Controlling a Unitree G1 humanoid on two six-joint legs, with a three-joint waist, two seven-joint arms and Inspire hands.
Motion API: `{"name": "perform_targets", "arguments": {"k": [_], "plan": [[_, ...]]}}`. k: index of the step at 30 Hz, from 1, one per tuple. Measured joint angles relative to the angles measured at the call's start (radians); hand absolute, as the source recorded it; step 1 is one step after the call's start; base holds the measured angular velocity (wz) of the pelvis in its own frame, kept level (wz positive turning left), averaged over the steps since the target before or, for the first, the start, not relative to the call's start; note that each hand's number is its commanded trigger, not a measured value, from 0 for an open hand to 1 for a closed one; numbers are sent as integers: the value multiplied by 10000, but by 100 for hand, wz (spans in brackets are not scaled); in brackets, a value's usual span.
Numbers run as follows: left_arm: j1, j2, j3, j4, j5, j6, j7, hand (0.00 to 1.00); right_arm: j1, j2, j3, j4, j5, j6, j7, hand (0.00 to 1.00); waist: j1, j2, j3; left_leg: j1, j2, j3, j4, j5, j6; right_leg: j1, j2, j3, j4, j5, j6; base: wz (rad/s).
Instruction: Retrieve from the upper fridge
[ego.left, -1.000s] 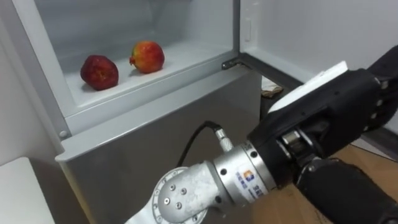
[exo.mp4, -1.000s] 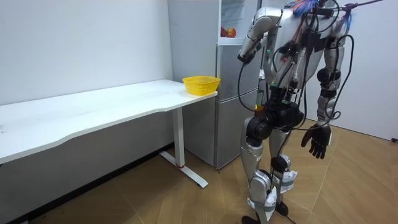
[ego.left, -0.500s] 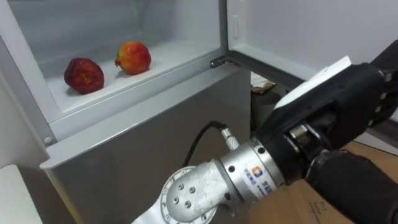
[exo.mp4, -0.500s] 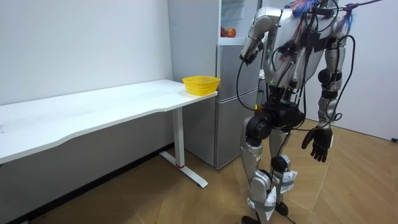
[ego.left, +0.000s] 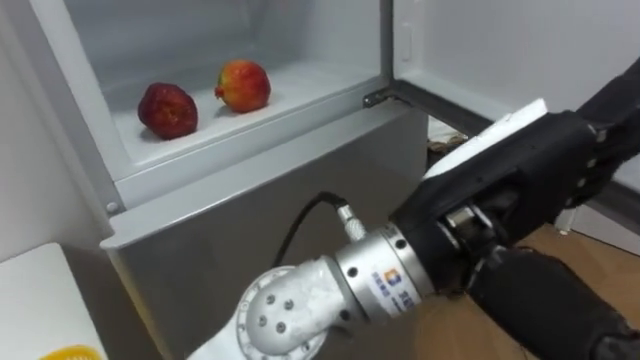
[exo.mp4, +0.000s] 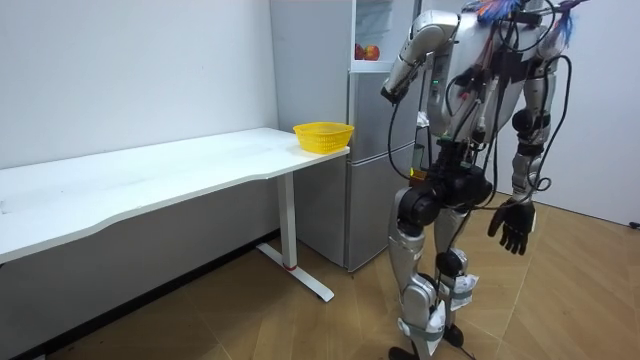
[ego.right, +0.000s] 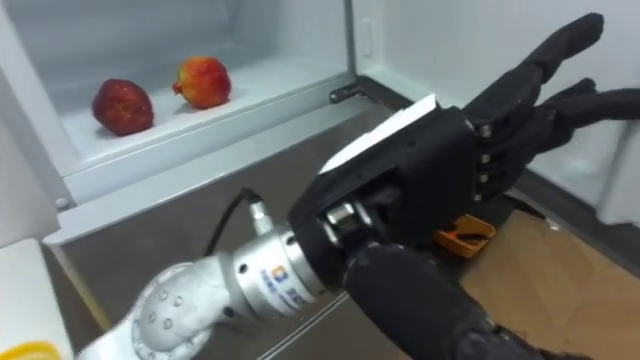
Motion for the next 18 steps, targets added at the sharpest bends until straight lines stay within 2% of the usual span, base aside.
{"name": "perform_targets", "arguments": {"k": [1, 2, 3, 5, 6, 7, 11, 13, 18], "plan": [[198, 189, 351, -369, 126, 1, 23, 0, 4, 62, -4, -1, -197, 8, 2, 0, 129, -89, -56, 6, -23, -210, -1, 67, 7, 51, -23, -108, 2, -1, -9, 49], [271, 285, 503, -507, 176, 1, 30, 0, 15, 80, -4, 1, -258, 12, 7, 0, 247, -127, -75, 17, -22, -266, 0, 80, -1, 97, -26, -159, -13, -1, -16, 42], [452, 432, 818, -783, 386, 4, 43, 0, 37, 80, -9, 3, -341, 14, 5, 0, 473, -183, -132, 21, -19, -436, 16, 92, -8, 192, -71, -384, -23, 0, -36, 44], [733, 481, 1242, -1161, 497, 5, 97, 0, 76, 75, -47, 12, -439, 7, -79, 0, 682, -252, -191, 30, -28, -694, 53, 96, -9, 351, -114, -658, -150, -26, -55, 49], [837, 478, 1405, -1420, 496, 4, 279, 0, 59, 83, -17, 11, -495, 8, -152, 0, 921, -287, -218, 42, -27, -799, 85, 97, -11, 460, -129, -771, -192, -33, -59, 34], [888, 477, 1544, -1647, 495, -9, 468, 0, 83, 80, 14, 31, -593, -15, -209, 0, 1136, -305, -215, 59, -26, -878, 125, 97, -11, 550, -139, -846, -225, -34, -61, 27], [1341, 581, 2124, -2441, 597, -76, 936, 0, 76, 99, -19, -16, -770, -216, -400, 0, 1527, -266, -247, 77, -36, -1146, 149, 116, -27, 757, -179, -1118, -338, -30, -75, 21], [1844, 526, 2818, -2809, 861, -246, 1219, 0, 188, 222, -58, -55, -1072, -222, -525, 0, 1682, -267, -249, 114, -35, -1313, 195, 127, -41, 879, -183, -1249, -352, -65, -105, 22], [2395, 347, 3905, -3009, 1609, -635, 2136, 0, 551, 530, -59, -81, -1283, -253, -562, 0, 2195, -320, -238, 82, -63, -1572, 200, 175, -72, 879, -230, -1466, -227, -217, -131, 17]]}}
